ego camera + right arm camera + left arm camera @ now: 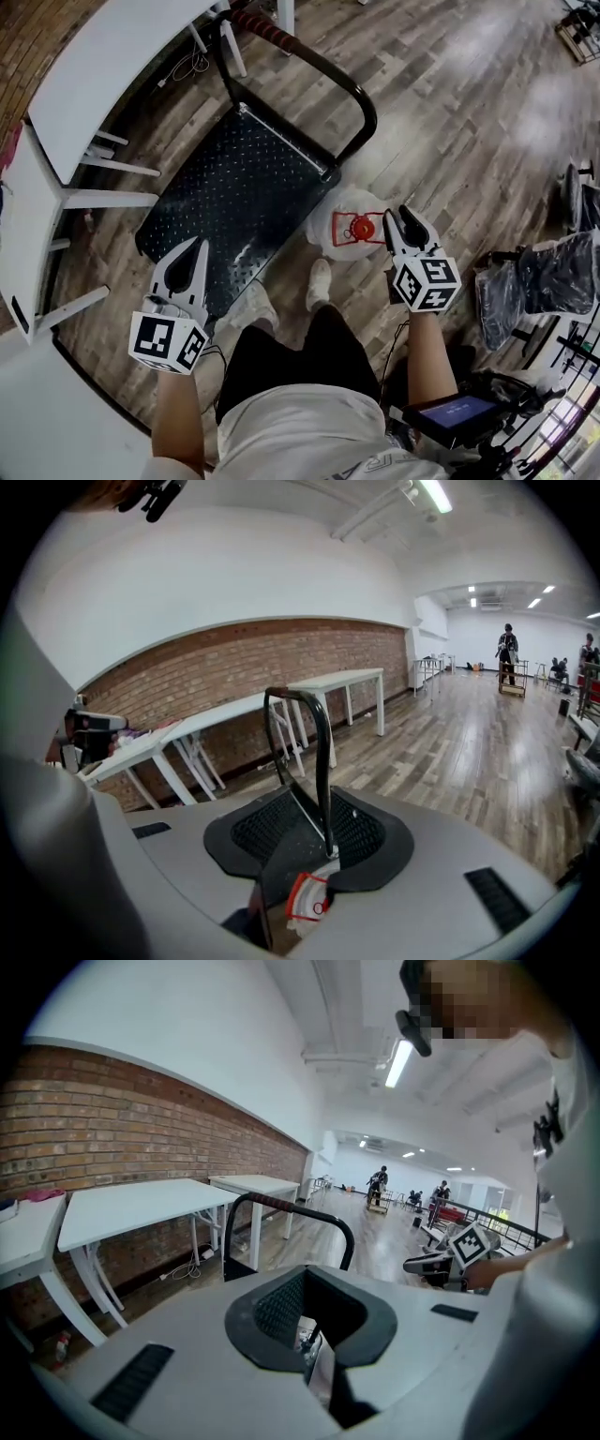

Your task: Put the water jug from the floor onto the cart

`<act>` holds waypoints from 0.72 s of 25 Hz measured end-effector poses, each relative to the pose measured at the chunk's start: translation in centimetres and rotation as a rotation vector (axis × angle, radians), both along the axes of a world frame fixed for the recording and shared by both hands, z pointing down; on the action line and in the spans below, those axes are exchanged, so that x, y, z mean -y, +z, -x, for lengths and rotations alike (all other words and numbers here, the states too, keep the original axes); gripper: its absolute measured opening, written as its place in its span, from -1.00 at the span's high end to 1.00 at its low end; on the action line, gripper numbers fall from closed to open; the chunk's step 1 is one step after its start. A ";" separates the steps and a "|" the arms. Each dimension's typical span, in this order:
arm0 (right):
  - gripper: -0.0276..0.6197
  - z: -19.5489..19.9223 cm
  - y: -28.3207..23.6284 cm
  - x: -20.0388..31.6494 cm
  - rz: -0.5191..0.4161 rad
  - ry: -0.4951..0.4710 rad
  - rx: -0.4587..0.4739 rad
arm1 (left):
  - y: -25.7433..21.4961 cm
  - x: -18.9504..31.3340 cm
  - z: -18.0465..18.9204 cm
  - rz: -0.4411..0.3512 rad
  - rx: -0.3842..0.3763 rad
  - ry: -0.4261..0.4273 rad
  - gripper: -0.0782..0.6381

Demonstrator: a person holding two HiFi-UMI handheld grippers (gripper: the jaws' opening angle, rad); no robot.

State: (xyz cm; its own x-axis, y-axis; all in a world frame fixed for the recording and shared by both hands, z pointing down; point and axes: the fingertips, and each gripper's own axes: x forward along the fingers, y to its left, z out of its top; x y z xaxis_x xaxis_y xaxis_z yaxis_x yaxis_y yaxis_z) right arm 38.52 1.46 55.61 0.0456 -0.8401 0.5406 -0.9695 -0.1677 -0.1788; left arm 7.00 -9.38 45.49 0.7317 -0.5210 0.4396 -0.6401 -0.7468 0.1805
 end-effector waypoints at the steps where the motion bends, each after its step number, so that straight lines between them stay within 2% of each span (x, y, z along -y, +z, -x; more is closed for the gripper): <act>1: 0.53 -0.3 1.6 -0.1 0.019 0.000 0.006 | 0.8 -0.1 -0.2 0.007 0.011 0.000 0.78; 8: 0.08 -1.3 12.1 -0.5 0.139 0.004 0.008 | 5.9 -0.1 -0.2 0.053 0.075 -0.018 0.78; 18: -0.06 -0.9 23.2 -2.0 0.275 -0.024 -0.010 | 11.3 -0.8 0.6 0.102 0.123 -0.035 0.78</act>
